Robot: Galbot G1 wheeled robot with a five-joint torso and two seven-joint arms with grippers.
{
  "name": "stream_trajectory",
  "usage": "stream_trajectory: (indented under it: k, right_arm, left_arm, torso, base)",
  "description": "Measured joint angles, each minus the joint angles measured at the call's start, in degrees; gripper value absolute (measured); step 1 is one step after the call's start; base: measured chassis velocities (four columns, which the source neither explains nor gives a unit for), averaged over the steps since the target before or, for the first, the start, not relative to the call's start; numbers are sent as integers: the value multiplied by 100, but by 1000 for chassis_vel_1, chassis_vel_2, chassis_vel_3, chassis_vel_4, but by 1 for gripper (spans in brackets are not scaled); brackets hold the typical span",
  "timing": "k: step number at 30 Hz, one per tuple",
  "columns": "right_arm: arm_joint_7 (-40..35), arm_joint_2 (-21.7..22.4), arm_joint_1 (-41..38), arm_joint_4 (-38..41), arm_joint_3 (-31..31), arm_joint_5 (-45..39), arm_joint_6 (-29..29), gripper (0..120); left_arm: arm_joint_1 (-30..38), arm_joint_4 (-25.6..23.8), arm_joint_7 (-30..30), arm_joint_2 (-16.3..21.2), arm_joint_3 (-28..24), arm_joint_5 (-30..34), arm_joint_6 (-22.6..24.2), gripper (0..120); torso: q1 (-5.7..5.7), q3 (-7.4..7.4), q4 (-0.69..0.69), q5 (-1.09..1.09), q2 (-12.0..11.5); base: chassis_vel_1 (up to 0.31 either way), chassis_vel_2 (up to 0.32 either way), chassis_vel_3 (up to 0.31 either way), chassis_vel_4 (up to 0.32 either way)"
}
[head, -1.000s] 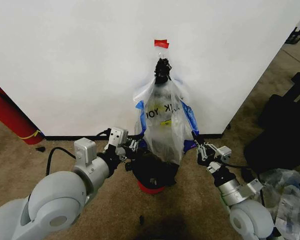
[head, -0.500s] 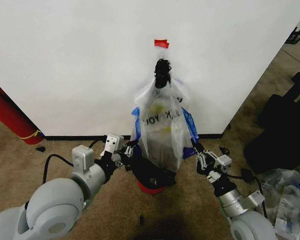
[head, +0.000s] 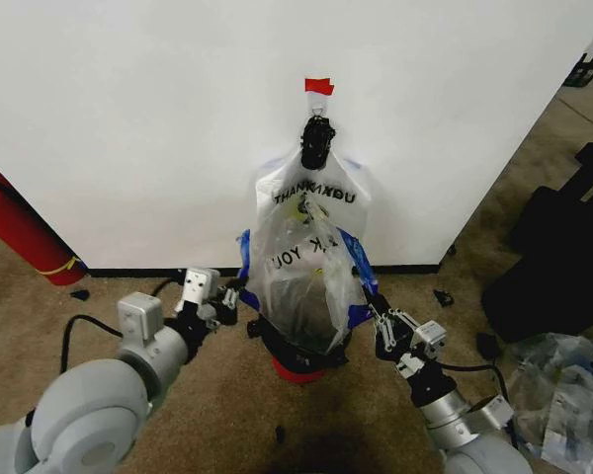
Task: Pick up the garbage bag from the wall and place it over the trash bin.
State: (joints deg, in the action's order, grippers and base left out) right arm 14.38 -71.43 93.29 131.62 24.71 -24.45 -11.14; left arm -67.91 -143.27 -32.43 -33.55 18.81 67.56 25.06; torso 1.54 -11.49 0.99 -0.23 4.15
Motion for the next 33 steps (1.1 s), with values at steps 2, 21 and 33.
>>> stream_trajectory:
  k: [2,21,33]
  right_arm:
    - [0,20,13,189,10,-67,56,0]
    - [28,319,52,927,268,-564,399,0]
    - [-8,291,-439,125,237,-556,326,0]
  left_arm:
    - [-2,1,5,3,98,69,-13,0]
    - [254,2,97,91,669,556,-186,0]
    - [202,4,508,-655,-157,-549,-614,0]
  torso:
    - [0,0,0,0,0]
    - [0,0,1,1,0]
    - [0,0,-1,1,0]
  base:
    - [0,0,0,0]
    - [0,0,0,0]
    - [0,0,0,0]
